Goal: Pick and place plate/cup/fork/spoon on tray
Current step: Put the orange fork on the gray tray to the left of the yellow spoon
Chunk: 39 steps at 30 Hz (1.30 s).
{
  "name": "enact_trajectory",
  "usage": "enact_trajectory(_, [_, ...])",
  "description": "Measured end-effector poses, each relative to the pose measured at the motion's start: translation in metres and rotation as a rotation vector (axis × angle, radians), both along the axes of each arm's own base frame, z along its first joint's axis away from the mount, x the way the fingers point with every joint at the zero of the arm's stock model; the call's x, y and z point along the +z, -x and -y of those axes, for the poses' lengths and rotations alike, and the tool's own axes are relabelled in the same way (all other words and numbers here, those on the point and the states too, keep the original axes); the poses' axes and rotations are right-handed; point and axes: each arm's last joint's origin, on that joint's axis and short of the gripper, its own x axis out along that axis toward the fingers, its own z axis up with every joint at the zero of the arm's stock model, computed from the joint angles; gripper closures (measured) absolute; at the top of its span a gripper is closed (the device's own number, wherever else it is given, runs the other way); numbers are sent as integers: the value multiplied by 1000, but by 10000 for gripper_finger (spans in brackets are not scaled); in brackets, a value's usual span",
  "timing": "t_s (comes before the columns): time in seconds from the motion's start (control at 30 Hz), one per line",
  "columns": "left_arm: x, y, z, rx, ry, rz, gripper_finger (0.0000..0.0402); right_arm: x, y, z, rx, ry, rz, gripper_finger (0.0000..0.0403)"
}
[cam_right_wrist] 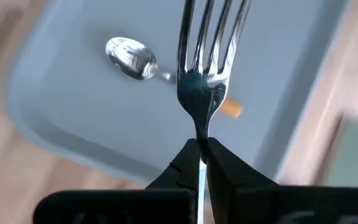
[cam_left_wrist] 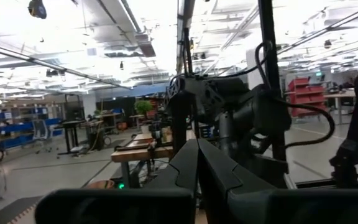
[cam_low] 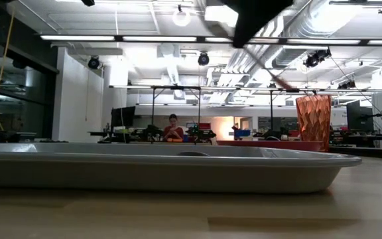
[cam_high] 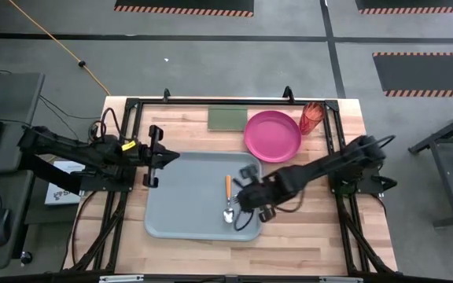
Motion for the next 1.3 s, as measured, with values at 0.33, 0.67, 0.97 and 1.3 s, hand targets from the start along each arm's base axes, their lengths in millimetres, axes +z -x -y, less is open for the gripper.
enact_trajectory(0.33, [0,1,4,-25,0,-1,402,-46,-42,-7,376,259,-517,402])
enact_trajectory(0.67, [0,1,4,-25,0,-1,401,-93,-57,-25,694,395,-677,402])
enact_trajectory(0.97, [0,1,4,-25,0,-2,401,-114,-61,-39,862,462,-701,402])
enact_trajectory(1.3, [0,1,4,-24,0,-2,402,-125,-70,-40,892,417,-648,399])
